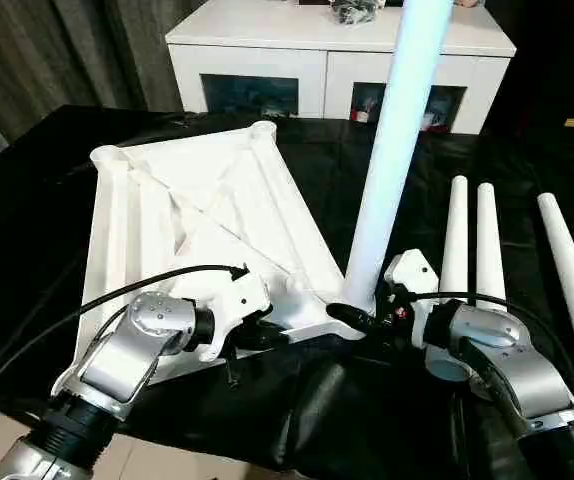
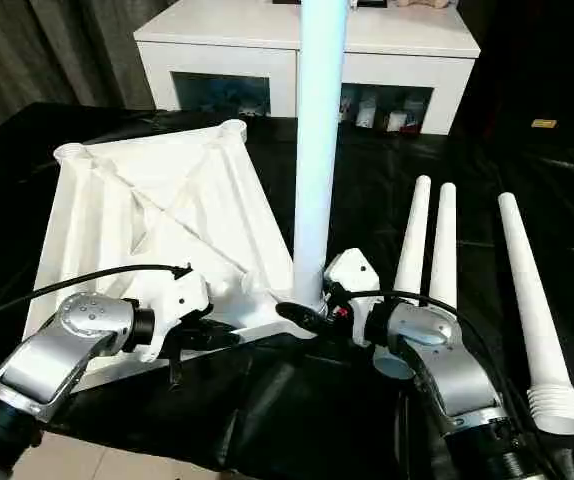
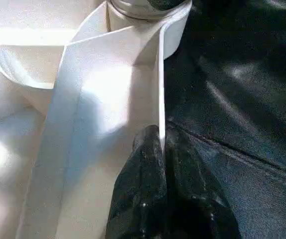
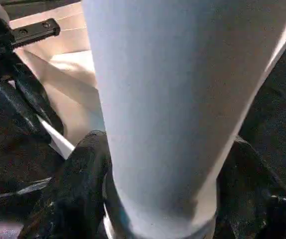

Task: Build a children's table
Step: Rotate leg to tighten

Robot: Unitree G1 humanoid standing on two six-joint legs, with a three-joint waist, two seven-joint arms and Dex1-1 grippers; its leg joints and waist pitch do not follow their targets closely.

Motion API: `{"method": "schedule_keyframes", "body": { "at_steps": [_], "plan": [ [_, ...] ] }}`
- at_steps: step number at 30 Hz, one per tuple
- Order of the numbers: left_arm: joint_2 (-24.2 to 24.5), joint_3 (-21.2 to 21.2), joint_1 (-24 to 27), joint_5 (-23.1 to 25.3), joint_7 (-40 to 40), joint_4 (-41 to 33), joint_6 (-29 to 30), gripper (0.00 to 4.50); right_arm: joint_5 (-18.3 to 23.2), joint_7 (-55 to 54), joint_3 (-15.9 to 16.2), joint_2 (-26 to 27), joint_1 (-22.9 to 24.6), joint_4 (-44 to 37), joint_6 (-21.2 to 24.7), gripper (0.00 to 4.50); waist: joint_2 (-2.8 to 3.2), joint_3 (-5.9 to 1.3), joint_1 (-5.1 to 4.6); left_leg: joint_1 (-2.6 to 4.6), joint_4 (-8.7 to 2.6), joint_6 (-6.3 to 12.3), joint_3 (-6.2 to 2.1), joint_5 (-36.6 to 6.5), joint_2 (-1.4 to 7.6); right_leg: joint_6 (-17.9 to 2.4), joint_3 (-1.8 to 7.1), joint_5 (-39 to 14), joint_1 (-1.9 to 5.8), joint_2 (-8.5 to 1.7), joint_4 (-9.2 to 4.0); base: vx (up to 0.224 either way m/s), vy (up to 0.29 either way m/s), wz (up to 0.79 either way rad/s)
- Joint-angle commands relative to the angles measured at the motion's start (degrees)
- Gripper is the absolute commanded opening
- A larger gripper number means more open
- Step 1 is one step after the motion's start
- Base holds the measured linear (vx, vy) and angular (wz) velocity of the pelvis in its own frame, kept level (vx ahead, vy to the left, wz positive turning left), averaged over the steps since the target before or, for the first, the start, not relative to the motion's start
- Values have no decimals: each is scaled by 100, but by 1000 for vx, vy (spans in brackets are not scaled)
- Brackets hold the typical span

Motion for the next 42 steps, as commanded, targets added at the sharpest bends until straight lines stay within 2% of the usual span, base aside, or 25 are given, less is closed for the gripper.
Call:
{"method": "schedule_keyframes", "body": {
  "at_steps": [1,4,6,8,9,11,14,15,18,19,20,21,22,23,26,27,28,30,31,32,33,36,37,39,42],
  "plan": [
    [27,-19,-35,-118,-112,-239,-5,0,-85,23,81,-35,64,33,101,268,-65,-336,1,-36,-425,469,-12,-774,159,-1282,256,-1277,339,-253,-297,0,0,0],
    [-24,38,-62,-44,75,-142,27,0,-273,-494,-13,136,-42,395,154,268,-72,-330,-4,-39,-426,457,-9,-790,155,-1280,256,-1323,339,-254,-302,0,0,0],
    [-184,124,-137,7,356,-15,109,0,-387,-1006,-139,336,-153,709,202,268,-67,-306,-22,-34,-446,391,-10,-953,150,-1236,248,-1575,325,-253,-333,0,0,0],
    [-374,206,-230,72,681,118,199,0,-427,-1448,-270,549,-247,957,247,267,-66,-291,-59,-34,-461,247,-18,-1183,136,-1123,240,-1962,329,-259,-368,0,0,0],
    [-685,322,-387,173,1204,322,353,0,-417,-2095,-492,904,-392,1282,324,267,-75,-285,-96,-13,-468,128,-18,-1327,117,-1013,238,-2239,302,-254,-416,0,0,0],
    [-1035,417,-558,275,1750,542,532,0,-399,-2815,-715,1282,-568,1584,385,267,-73,-288,-110,4,-474,68,-38,-1450,114,-931,218,-2428,304,-253,-438,0,0,0],
    [-1638,495,-853,470,2645,991,656,0,-497,-4032,-937,1840,-904,2137,443,267,-81,-298,-152,2,-471,15,-37,-1442,97,-874,216,-2361,280,-243,-457,0,0,0],
    [-1760,509,-913,507,2828,1090,651,0,-541,-4276,-960,1941,-977,2264,450,267,-89,-313,-180,4,-468,-3,-42,-1472,89,-862,209,-2355,296,-239,-465,0,0,0],
    [-2319,633,-1144,524,3540,1548,536,0,-612,-4924,-951,2468,-1298,2812,207,267,-65,-320,-191,5,-449,27,-32,-1505,75,-867,200,-2320,272,-244,-482,0,0,0],
    [-2400,613,-1189,566,3661,1644,465,0,-639,-4990,-906,2582,-1367,2921,141,267,-82,-337,-169,21,-447,52,-35,-1471,79,-862,197,-2229,281,-245,-478,0,0,0],
    [-2449,591,-1233,617,3737,1736,319,0,-606,-4801,-842,2734,-1443,3014,21,267,-70,-338,-168,11,-452,74,-31,-1447,83,-871,203,-2158,280,-246,-470,0,0,0],
    [-2479,590,-1259,648,3785,1785,246,0,-626,-4622,-753,2834,-1490,3060,-74,267,-86,-340,-172,-31,-456,165,-33,-1402,81,-883,196,-2037,317,-248,-452,0,0,0],
    [-2495,599,-1271,660,3805,1805,214,0,-640,-4499,-703,2886,-1512,3078,-131,267,-89,-344,-171,-39,-452,195,-31,-1360,80,-892,199,-1993,321,-252,-449,0,0,0],
    [-2463,587,-1276,657,3737,1781,184,0,-685,-4393,-641,2901,-1506,3030,-271,323,-80,-355,-160,-46,-450,233,-32,-1271,89,-918,203,-1904,331,-258,-429,0,0,0],
    [-2268,595,-1248,630,3525,1683,161,0,-538,-4038,-661,2857,-1404,2750,-396,337,-73,-361,-155,-50,-446,327,-19,-1176,89,-979,205,-1742,340,-252,-417,0,0,0],
    [-2183,606,-1221,614,3442,1647,157,0,-502,-3961,-693,2796,-1372,2663,-446,343,-69,-362,-202,-136,-470,362,-60,-1133,90,-955,190,-1727,415,-275,-387,0,0,0],
    [-2086,586,-1186,595,3300,1592,116,0,-462,-3882,-720,2725,-1334,2554,-466,366,-56,-369,-227,-150,-469,364,-72,-1113,92,-958,176,-1679,426,-269,-377,0,0,0],
    [-1836,540,-1024,505,2867,1330,78,0,-465,-3618,-707,2455,-1232,2248,-486,375,-36,-393,-265,-117,-439,397,-78,-1025,95,-1074,176,-1434,397,-277,-375,0,0,0],
    [-1796,526,-996,489,2790,1285,61,0,-475,-3577,-693,2408,-1214,2194,-476,375,-48,-406,-253,-81,-419,444,-68,-892,106,-1188,182,-1214,375,-268,-357,0,0,0],
    [-1706,494,-931,452,2615,1181,23,0,-507,-3484,-657,2300,-1174,2074,-455,380,-49,-407,-259,-98,-412,479,-68,-798,106,-1246,183,-1093,382,-261,-331,0,0,0],
    [-1553,452,-812,382,2369,996,36,0,-540,-3296,-606,2094,-1088,1840,-415,380,-23,-438,-215,-97,-382,570,-74,-434,127,-1371,182,-664,395,-262,-257,0,0,0],
    [-1153,311,-528,193,1689,627,-144,0,-532,-2672,-516,1613,-851,1312,-313,380,-7,-453,-158,-85,-333,799,-54,-16,124,-1525,191,-120,361,-237,-195,0,0,0],
    [-1091,290,-487,167,1587,579,-187,0,-520,-2556,-500,1538,-811,1234,-303,380,-8,-433,-133,-97,-333,888,-46,-17,120,-1563,185,-119,359,-232,-199,0,0,0],
    [-799,198,-288,-42,1032,344,-360,0,-427,-1945,-407,1176,-599,858,-232,380,-9,-413,-78,-75,-358,890,-35,-281,153,-1520,200,-435,349,-254,-226,0,0,0],
    [-446,106,-157,-59,624,219,-324,0,-286,-1159,-165,629,-292,383,-142,380,4,-366,2,-36,-406,733,-12,-709,184,-1414,212,-925,312,-243,-283,0,0,0]
  ]
}}
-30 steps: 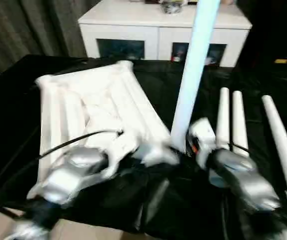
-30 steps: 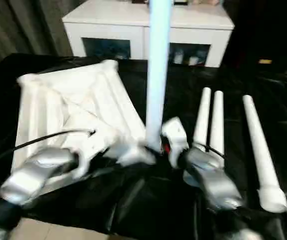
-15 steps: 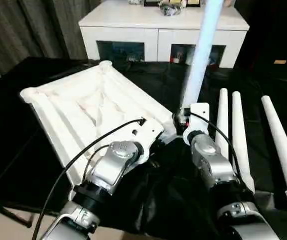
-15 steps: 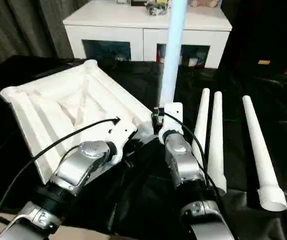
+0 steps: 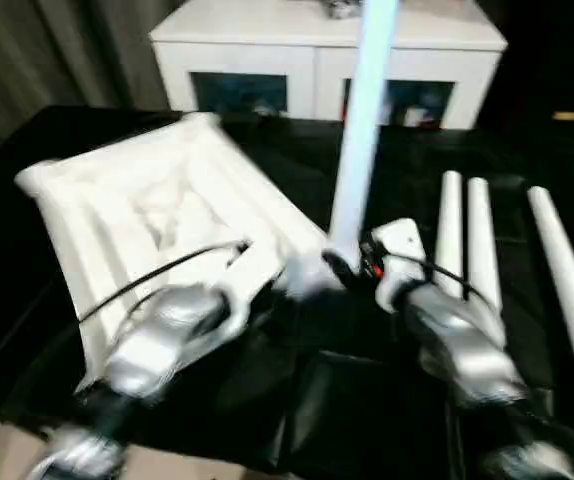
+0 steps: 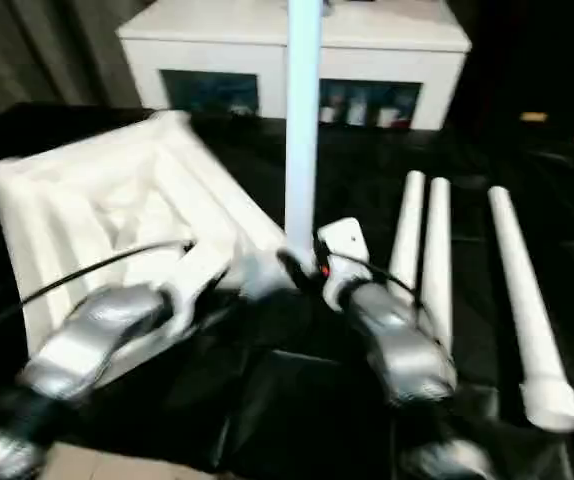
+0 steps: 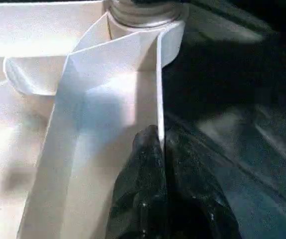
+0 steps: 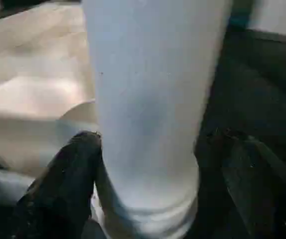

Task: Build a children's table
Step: Rotate leg to tighten

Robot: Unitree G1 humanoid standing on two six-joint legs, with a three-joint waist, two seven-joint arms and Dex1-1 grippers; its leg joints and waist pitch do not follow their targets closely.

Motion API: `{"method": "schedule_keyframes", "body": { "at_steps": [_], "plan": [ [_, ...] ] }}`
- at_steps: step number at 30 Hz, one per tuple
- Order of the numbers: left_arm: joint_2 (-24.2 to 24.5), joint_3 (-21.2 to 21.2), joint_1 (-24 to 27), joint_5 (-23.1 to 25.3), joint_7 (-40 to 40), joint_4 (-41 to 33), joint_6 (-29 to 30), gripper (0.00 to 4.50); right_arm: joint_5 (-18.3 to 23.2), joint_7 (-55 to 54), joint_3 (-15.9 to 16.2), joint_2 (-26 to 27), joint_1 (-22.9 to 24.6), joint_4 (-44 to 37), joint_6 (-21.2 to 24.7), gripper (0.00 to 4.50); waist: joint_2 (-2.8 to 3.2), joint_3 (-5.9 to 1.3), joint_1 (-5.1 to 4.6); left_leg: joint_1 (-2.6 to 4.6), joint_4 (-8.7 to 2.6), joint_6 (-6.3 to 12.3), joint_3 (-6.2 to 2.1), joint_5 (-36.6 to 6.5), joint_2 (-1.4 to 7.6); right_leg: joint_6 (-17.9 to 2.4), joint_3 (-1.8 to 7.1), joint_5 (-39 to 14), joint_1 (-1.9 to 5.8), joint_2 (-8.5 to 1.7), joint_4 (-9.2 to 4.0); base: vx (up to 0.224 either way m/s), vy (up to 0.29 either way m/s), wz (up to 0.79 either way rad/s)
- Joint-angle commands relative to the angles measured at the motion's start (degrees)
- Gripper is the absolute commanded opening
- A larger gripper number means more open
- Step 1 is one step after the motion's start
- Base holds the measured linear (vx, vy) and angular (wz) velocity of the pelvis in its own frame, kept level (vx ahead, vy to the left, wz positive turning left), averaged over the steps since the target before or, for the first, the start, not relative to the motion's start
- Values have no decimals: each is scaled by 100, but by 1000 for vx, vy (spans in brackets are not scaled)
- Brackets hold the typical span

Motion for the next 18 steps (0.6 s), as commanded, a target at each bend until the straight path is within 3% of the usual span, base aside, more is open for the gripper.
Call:
{"method": "schedule_keyframes", "body": {
  "at_steps": [1,2,3,7,11,12,18],
  "plan": [
    [121,-121,-13,-135,-420,-300,-87,0,170,540,165,-285,156,-380,184,380,-15,-319,-12,53,-430,582,29,-980,187,-1319,260,-1210,355,-241,-301,0,0,0],
    [139,-122,-7,-141,-448,-308,-83,0,185,584,178,-316,174,-408,199,380,-8,-311,-2,68,-432,522,32,-1079,180,-1283,266,-1309,349,-236,-316,0,0,0],
    [253,-122,30,-212,-658,-392,-13,0,282,875,254,-516,291,-573,327,380,-43,-294,-10,51,-463,397,30,-1267,175,-1209,284,-1497,375,-243,-322,0,0,0],
    [348,-99,24,-254,-764,-427,-50,0,297,1234,310,-689,392,-682,445,380,-45,-285,-29,50,-487,260,16,-1493,165,-1033,295,-1941,370,-258,-366,0,0,0],
    [372,-110,3,-241,-761,-386,-103,0,234,1129,268,-628,323,-552,386,380,-59,-302,-44,31,-470,266,17,-1262,153,-1049,300,-1774,374,-257,-354,0,0,0],
    [362,-105,-3,-229,-762,-377,-106,0,253,1081,246,-599,294,-517,386,353,-55,-305,-42,35,-467,272,18,-1233,154,-1064,301,-1738,368,-256,-351,0,0,0],
    [371,-100,5,-237,-814,-400,-77,0,341,1119,206,-540,242,-489,473,302,-46,-332,-31,34,-441,354,25,-944,156,-1224,299,-1236,379,-243,-290,0,0,0]
  ]
}}
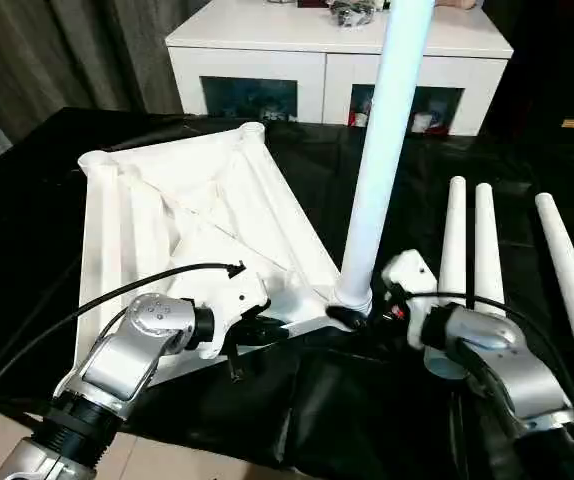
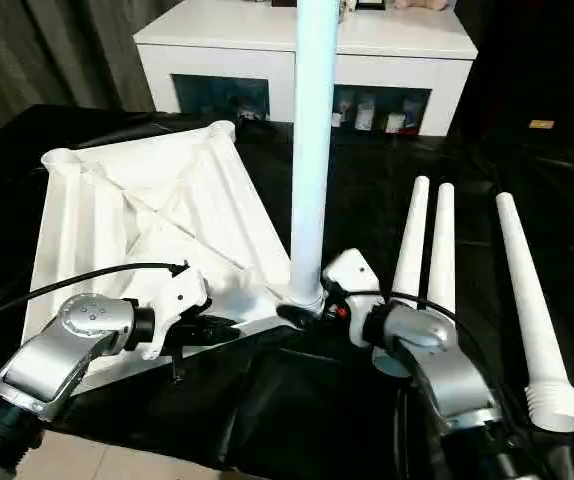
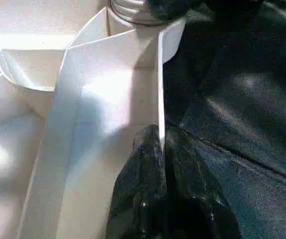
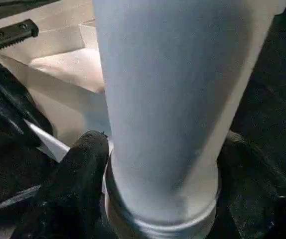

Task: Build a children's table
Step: Rotate leg to tighten

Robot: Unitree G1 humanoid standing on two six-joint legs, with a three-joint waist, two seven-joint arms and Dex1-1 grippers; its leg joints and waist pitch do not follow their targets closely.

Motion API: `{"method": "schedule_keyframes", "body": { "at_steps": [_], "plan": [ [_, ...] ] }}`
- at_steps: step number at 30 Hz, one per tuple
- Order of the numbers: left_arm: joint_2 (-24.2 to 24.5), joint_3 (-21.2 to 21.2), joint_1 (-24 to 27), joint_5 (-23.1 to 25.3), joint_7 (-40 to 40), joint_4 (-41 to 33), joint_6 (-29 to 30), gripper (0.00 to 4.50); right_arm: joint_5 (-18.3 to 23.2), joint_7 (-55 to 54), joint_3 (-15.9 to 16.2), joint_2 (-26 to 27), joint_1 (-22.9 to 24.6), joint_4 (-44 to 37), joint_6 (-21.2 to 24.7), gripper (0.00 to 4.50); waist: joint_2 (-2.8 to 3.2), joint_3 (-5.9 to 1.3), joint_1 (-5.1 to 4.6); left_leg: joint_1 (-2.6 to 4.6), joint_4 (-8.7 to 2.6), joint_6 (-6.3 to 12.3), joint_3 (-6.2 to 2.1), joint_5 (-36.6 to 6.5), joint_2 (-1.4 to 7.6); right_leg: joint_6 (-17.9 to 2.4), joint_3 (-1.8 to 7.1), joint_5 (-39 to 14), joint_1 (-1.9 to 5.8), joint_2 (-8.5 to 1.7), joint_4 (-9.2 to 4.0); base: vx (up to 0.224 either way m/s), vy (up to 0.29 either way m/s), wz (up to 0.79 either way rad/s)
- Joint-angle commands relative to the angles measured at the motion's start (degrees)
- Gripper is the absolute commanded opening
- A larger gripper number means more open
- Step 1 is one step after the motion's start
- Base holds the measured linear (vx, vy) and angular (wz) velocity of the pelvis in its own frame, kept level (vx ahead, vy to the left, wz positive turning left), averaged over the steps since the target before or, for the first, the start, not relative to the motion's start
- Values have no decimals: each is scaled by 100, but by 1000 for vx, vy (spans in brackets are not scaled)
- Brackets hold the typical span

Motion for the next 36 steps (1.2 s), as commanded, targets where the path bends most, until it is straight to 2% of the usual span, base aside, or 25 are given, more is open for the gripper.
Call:
{"method": "schedule_keyframes", "body": {
  "at_steps": [1,2,7,14,17,18,19,20,22,23,24,25,26,27,28,29,31,33,34,35,36],
  "plan": [
    [19,12,-94,-77,-92,-230,-65,0,36,83,17,16,-37,25,92,298,-42,-338,-5,-25,-434,392,-8,-911,149,-1250,248,-1204,342,-243,-297,0,0,0],
    [28,4,-84,-79,-97,-240,-59,0,13,108,45,10,-14,29,95,292,-67,-336,-6,-30,-434,403,-7,-908,149,-1252,247,-1214,346,-243,-298,0,0,0],
    [47,-12,-68,-75,-100,-251,-44,0,-36,163,141,-12,74,5,101,270,-47,-320,6,-20,-446,366,-7,-1035,152,-1166,246,-1535,335,-252,-326,0,0,0],
    [82,-33,-38,-71,-156,-275,-11,0,-64,235,159,-79,117,43,113,267,-54,-327,9,-22,-441,368,-7,-971,151,-1186,248,-1402,340,-249,-314,0,0,0],
    [70,-15,-33,-57,-94,-266,22,0,-206,-13,128,-22,81,220,95,267,-56,-325,10,-24,-441,361,-6,-978,150,-1178,247,-1451,342,-250,-319,0,0,0],
    [-32,45,-76,28,166,-160,65,0,-448,-703,-11,194,-64,608,62,267,-57,-320,10,-22,-446,352,-7,-1002,154,-1171,247,-1493,336,-253,-323,0,0,0],
    [-132,85,-122,83,360,-74,98,0,-514,-1094,-115,355,-142,814,101,267,-45,-301,-20,-28,-456,285,-1,-1092,145,-1159,243,-1640,315,-250,-339,0,0,0],
    [-293,146,-196,144,643,44,171,0,-536,-1502,-239,560,-216,1013,144,267,-59,-280,-56,-21,-480,190,-10,-1264,129,-1073,228,-1950,321,-247,-375,0,0,0],
    [-416,193,-255,184,850,132,237,0,-529,-1750,-322,700,-262,1133,169,267,-66,-286,-84,-4,-483,69,-31,-1478,119,-894,218,-2351,328,-261,-411,0,0,0],
    [-416,193,-255,184,850,132,237,0,-529,-1750,-322,700,-262,1133,169,267,-72,-289,-96,-1,-489,69,-39,-1528,119,-843,219,-2387,325,-258,-432,0,0,0],
    [-973,311,-497,241,1543,411,562,0,-426,-2734,-653,1285,-499,1636,297,267,-54,-293,-116,-2,-484,67,-33,-1523,121,-865,230,-2326,312,-256,-424,0,0,0],
    [-1296,385,-649,288,1970,611,700,0,-404,-3190,-767,1561,-635,1918,318,267,-42,-273,-150,32,-474,14,-16,-1607,109,-921,231,-2376,247,-256,-462,0,0,0],
    [-1508,435,-760,321,2252,760,781,0,-393,-3472,-835,1731,-733,2111,323,267,-76,-271,-189,40,-482,-57,-34,-1712,85,-863,197,-2570,269,-235,-473,0,0,0],
    [-1696,489,-860,341,2510,915,818,0,-391,-3695,-881,1862,-821,2273,310,266,-72,-292,-176,60,-470,-28,-44,-1730,81,-796,187,-2633,274,-248,-501,0,0,0],
    [-1903,535,-961,324,2721,1085,842,0,-369,-3947,-945,2009,-921,2450,277,266,-85,-292,-182,64,-463,1,-24,-1695,85,-803,202,-2576,258,-249,-522,0,0,0],
    [-2118,586,-1067,319,2974,1276,810,0,-351,-4156,-999,2158,-1043,2655,199,266,-69,-274,-177,59,-469,34,-17,-1759,81,-795,198,-2558,230,-232,-528,0,0,0],
    [-2581,669,-1292,297,3417,1714,547,0,-345,-4657,-1118,2456,-1330,3087,-11,266,-70,-302,-177,71,-455,57,-28,-1811,55,-718,168,-2660,245,-234,-540,0,0,0],
    [-2809,628,-1414,313,3517,1925,109,0,-314,-4725,-1141,2613,-1512,3291,-192,266,-88,-318,-158,46,-454,148,-18,-1671,57,-731,180,-2395,257,-232,-528,0,0,0],
    [-2828,605,-1421,306,3479,1913,134,0,-334,-4739,-1134,2623,-1530,3296,-231,266,-93,-329,-147,30,-452,171,-17,-1598,59,-751,187,-2289,275,-240,-510,0,0,0],
    [-2817,564,-1422,327,3435,1893,131,0,-338,-4691,-1131,2622,-1535,3285,-254,266,-87,-333,-130,-3,-463,220,-21,-1478,73,-780,191,-2138,298,-243,-478,0,0,0],
    [-2785,483,-1451,454,3387,1908,41,0,-395,-4669,-1190,2645,-1578,3339,-298,266,-54,-332,-131,-27,-470,232,-29,-1438,76,-786,187,-2100,319,-247,-461,0,0,0]
  ]
}}
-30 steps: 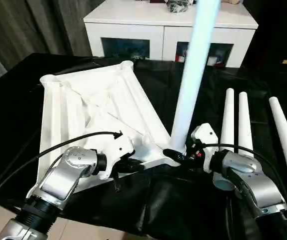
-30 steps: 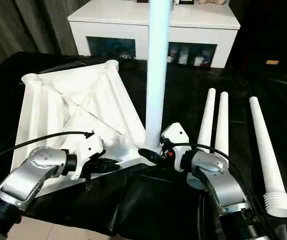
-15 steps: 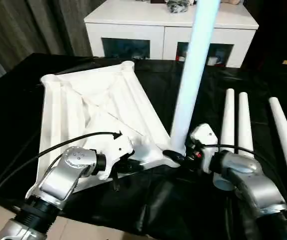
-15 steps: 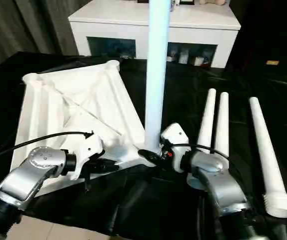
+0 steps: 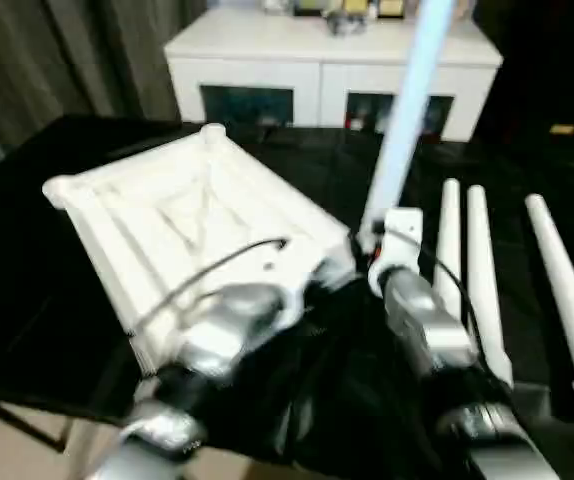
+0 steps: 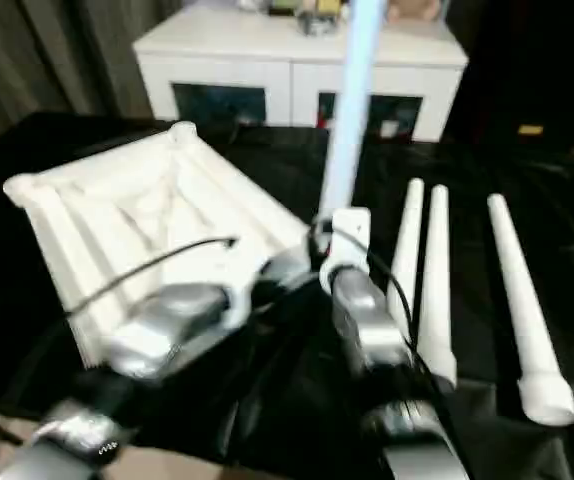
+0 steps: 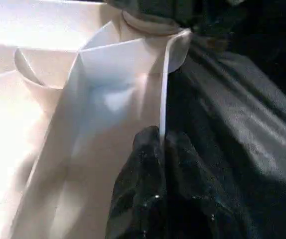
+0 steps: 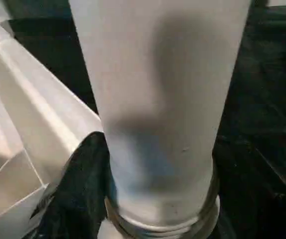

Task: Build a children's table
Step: Rotate leg to tighten

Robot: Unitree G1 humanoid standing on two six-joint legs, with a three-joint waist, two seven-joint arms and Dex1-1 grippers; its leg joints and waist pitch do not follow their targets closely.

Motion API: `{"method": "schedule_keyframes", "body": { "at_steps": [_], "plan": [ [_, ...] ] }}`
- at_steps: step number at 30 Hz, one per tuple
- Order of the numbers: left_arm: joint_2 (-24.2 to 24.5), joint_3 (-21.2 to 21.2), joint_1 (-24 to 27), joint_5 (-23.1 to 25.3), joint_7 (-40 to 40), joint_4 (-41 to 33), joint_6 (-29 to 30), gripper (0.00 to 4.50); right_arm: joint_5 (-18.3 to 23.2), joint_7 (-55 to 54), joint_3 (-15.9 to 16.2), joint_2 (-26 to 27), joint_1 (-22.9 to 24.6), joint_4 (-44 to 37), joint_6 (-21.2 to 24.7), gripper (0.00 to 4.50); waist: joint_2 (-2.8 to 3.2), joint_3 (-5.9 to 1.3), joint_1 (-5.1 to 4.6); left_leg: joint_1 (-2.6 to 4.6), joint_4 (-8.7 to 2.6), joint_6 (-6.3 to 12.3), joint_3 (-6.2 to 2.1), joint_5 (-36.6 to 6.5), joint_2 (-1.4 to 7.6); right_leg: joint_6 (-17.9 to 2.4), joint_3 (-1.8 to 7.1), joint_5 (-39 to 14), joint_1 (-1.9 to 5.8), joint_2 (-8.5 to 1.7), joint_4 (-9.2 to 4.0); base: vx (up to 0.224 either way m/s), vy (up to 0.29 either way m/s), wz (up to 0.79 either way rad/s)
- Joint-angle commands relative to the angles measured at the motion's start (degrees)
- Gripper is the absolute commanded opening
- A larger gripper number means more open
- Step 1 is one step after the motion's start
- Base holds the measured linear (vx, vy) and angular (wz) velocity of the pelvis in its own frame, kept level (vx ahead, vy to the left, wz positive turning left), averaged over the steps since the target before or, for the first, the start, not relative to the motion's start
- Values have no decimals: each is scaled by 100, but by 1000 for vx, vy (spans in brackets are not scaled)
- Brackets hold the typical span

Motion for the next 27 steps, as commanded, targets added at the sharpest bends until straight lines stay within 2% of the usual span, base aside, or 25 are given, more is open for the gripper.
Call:
{"method": "schedule_keyframes", "body": {
  "at_steps": [1,3,5,9,10,11,12,14,16,18,19,20,21,22,24,25,26,27],
  "plan": [
    [-138,134,-252,53,286,-55,-635,0,210,193,131,441,182,422,216,266,-63,-291,-12,-54,-466,269,-21,-1409,88,-816,175,-2054,259,-239,-449,0,0,0],
    [6,68,-250,119,149,-71,-623,0,150,344,151,331,241,223,42,266,-59,-294,-2,-43,-463,276,-15,-1402,89,-831,178,-2036,255,-240,-449,0,0,0],
    [116,69,-274,140,53,2,-693,0,173,478,110,225,278,59,-129,336,-44,-290,12,-46,-478,272,-18,-1435,99,-853,177,-2023,262,-241,-443,0,0,0],
    [157,141,-315,74,-17,119,-836,0,122,460,75,85,309,-128,-282,349,-52,-284,-8,-81,-490,305,-29,-1429,88,-853,172,-2068,285,-247,-444,0,0,0],
    [161,142,-319,74,-18,128,-851,0,110,453,78,75,314,-148,-297,362,-51,-303,-6,-77,-479,285,-31,-1322,99,-878,177,-1953,288,-253,-428,0,0,0],
    [168,175,-343,67,-38,177,-955,0,38,450,97,-10,397,-478,-347,381,-75,-317,-7,-78,-464,317,-25,-1177,106,-957,183,-1742,287,-258,-401,0,0,0],
    [156,211,-362,69,-7,211,-1041,0,-31,440,128,-69,468,-713,-360,384,-70,-312,3,-84,-458,351,-16,-1102,103,-978,185,-1665,290,-253,-401,0,0,0],
    [155,214,-386,84,31,249,-1156,0,-69,464,141,-107,543,-940,-352,384,-67,-323,25,-98,-434,455,-8,-843,103,-1035,192,-1404,298,-250,-371,0,0,0],
    [104,338,-467,90,319,361,-1387,0,-70,664,223,-194,782,-1586,-221,384,-61,-346,60,-107,-401,601,-7,-533,112,-1105,199,-980,306,-246,-313,0,0,0],
    [87,458,-471,-70,217,241,-1404,55,-42,817,290,-259,939,-1957,-76,384,-64,-399,76,-134,-348,778,-20,-59,104,-1226,205,-297,330,-235,-212,0,0,0],
    [81,503,-469,-130,184,197,-1362,55,-33,858,306,-274,973,-2034,-38,384,-63,-412,93,-134,-309,943,-8,191,87,-1356,211,89,316,-238,-172,53,4,1],
    [95,610,-440,-275,75,-9,-1315,59,-30,946,361,-328,1068,-2216,69,384,-43,-419,115,-123,-298,1019,-12,276,95,-1436,212,227,302,-244,-154,53,4,1],
    [162,737,-397,-393,33,-324,-1111,69,2,1075,424,-394,1159,-2372,186,384,-32,-422,152,-122,-276,1201,-8,410,127,-1603,206,383,282,-243,-123,0,0,0],
    [268,751,-352,-417,-42,-552,-990,85,13,1133,473,-439,1205,-2448,286,384,-36,-411,154,-132,-277,1243,0,366,125,-1616,200,302,272,-241,-137,0,0,0],
    [340,757,-322,-433,-98,-696,-901,102,23,1173,505,-468,1234,-2497,356,384,-46,-364,149,-129,-313,1185,26,-20,128,-1564,191,-271,263,-239,-204,0,0,0],
    [509,777,-259,-478,-220,-991,-654,104,35,1227,529,-485,1272,-2552,423,384,-9,-344,149,-108,-339,1027,28,-303,137,-1474,191,-684,250,-237,-240,0,0,0],
    [829,815,-148,-551,-468,-1430,-353,109,16,1283,575,-509,1296,-2570,471,384,-23,-334,141,-107,-356,952,31,-419,145,-1422,196,-840,253,-237,-262,0,0,0],
    [1048,841,-73,-604,-633,-1717,-161,131,-1,1325,602,-521,1320,-2608,522,384,-13,-312,113,-109,-392,709,23,-637,149,-1297,197,-1110,247,-219,-266,0,0,0]
  ]
}}
